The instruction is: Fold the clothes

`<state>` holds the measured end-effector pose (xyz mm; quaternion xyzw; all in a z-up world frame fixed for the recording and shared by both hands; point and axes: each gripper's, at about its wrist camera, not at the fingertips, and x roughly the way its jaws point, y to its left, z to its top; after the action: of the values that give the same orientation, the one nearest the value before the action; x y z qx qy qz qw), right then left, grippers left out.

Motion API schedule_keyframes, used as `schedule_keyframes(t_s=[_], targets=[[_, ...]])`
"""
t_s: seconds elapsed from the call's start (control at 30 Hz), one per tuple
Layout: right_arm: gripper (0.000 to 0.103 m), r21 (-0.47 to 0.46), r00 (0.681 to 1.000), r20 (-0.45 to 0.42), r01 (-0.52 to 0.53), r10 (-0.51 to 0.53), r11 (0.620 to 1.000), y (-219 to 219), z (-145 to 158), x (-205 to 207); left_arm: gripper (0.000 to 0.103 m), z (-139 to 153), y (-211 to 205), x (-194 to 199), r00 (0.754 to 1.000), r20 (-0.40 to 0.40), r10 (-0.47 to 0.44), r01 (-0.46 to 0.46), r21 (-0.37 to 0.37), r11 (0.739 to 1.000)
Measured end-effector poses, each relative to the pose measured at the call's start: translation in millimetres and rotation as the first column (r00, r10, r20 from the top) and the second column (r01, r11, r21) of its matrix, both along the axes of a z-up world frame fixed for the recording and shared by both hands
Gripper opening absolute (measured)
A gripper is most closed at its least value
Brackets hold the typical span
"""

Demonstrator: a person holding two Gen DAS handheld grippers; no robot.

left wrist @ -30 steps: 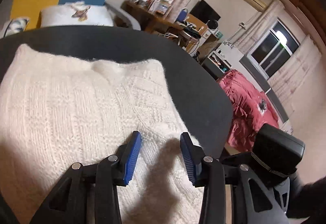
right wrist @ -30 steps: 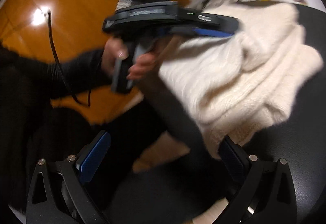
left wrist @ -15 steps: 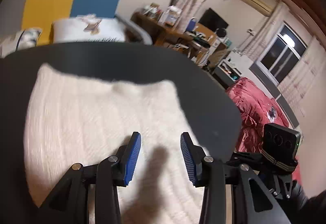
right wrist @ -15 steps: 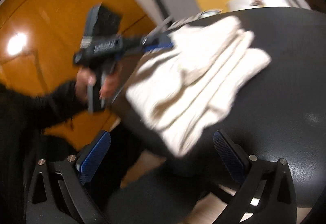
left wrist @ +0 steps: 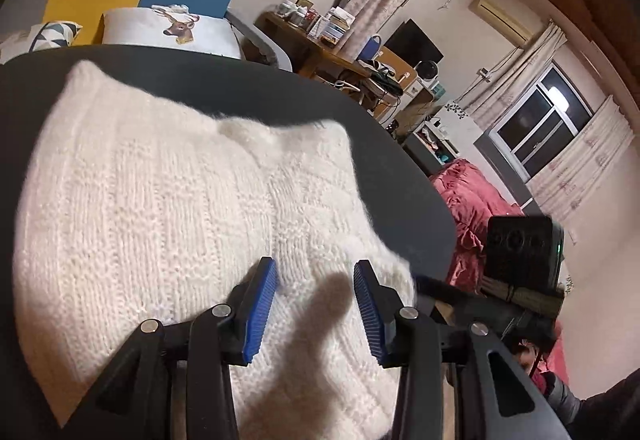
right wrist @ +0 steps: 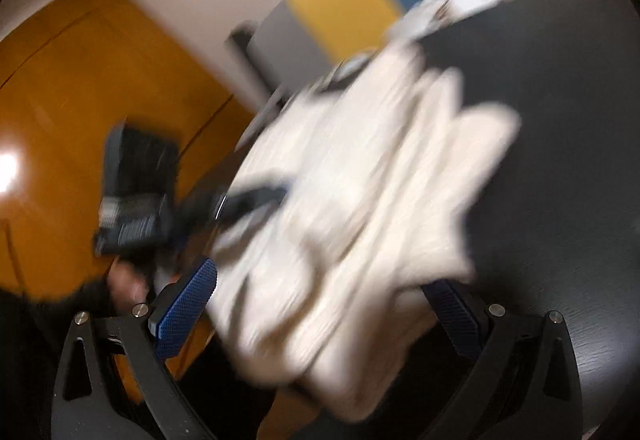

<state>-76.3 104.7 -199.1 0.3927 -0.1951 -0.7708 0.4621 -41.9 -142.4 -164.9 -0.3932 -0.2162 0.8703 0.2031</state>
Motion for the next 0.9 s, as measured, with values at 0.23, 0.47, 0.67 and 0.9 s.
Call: schedule_keyframes(t_s=[0.23, 0.47, 0.67, 0.9], targets=[[0.103, 0.004, 0.994, 0.078, 0.081, -0.081, 0.997, 2, -3, 0, 0.040, 9, 7, 9, 1.000, -0.016, 0.001, -0.001, 0.003, 1.000], [0.103, 0.010, 0.997, -0.055, -0.061, 0.061, 0.998, -1, 47, 40, 0.041, 31, -39, 27, 0.984, -0.079, 0.158, -0.154, 0.052, 0.987], [0.103, 0.133, 0.956, -0.120, -0.253, 0.269, 0.958, -59, 41, 70, 0.041, 10, -35, 43, 0.984, -0.035, 0.175, -0.173, 0.047, 0.984], [0.102, 0.142, 0.972, -0.031, -0.226, 0.232, 0.964, -32, 16, 63, 0.041, 23, -33, 58, 0.988, -0.061, 0.142, -0.139, 0.054, 0.989]])
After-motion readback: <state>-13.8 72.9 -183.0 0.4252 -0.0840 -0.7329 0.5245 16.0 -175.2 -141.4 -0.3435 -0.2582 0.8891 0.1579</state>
